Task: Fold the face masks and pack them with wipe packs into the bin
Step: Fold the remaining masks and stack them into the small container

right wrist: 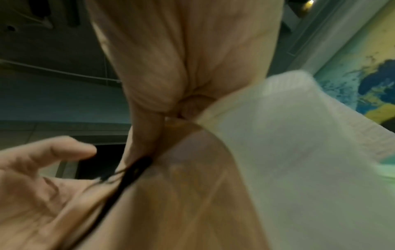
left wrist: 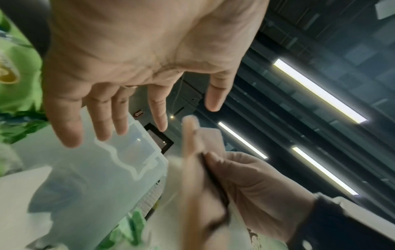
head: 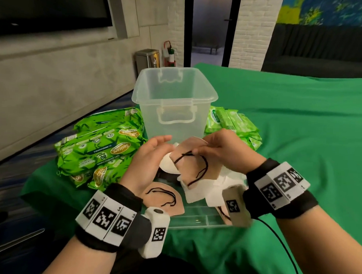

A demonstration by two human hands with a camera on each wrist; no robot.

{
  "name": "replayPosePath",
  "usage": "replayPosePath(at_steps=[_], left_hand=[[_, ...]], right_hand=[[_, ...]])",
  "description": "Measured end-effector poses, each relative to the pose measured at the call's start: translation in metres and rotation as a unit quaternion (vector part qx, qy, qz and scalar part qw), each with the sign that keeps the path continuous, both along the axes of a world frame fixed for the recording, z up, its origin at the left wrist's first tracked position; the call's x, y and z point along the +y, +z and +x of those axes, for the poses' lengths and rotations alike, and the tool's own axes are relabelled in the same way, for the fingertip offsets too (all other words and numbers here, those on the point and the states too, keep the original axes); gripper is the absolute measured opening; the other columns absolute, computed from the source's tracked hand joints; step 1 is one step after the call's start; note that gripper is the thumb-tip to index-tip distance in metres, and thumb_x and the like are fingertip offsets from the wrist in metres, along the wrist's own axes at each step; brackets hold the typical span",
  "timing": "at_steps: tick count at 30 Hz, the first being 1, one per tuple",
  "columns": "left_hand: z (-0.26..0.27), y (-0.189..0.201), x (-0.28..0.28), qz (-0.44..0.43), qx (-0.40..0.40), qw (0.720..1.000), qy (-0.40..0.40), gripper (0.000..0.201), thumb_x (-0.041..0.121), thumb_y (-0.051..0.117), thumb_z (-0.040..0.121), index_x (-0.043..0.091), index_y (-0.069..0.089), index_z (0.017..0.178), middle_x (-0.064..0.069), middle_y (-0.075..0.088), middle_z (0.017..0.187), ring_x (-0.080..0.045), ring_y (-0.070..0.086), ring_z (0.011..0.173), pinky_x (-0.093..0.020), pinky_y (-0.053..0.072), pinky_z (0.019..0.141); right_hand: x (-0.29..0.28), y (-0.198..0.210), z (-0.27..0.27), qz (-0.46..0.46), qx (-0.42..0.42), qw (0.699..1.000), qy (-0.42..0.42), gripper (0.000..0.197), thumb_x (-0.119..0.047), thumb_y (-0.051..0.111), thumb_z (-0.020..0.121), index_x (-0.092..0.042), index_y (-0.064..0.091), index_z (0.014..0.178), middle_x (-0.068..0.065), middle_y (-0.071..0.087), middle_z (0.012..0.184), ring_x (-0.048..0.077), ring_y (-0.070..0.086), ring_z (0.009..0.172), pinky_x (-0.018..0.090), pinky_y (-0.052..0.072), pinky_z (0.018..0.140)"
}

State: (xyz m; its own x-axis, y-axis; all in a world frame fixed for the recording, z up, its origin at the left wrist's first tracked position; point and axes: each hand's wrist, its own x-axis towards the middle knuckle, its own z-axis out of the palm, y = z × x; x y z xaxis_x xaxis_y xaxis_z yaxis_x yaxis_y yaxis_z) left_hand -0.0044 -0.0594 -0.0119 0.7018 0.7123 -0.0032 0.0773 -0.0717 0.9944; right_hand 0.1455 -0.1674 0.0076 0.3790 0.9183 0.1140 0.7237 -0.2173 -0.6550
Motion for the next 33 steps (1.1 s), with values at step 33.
replayPosePath(at_steps=[33], left_hand=[[-0.015, -0.028, 0.008, 0.017, -0.08, 0.996, 0.018, 0.019, 0.002, 0.065, 0.081, 0.02, 0.068, 0.086, -0.002, 0.067, 0.078, -0.005, 0.06, 0.07, -0.016, 0.049, 0.071]], right_hand=[[-0.027, -0.026, -0.003, 0.292, 0.151, 0.939, -0.101, 0.015, -0.014, 0.062, 0.083, -0.022, 0.059, 0.071, -0.017, 0.057, 0.059, -0.002, 0.046, 0.058, 0.015, 0.037, 0.057]])
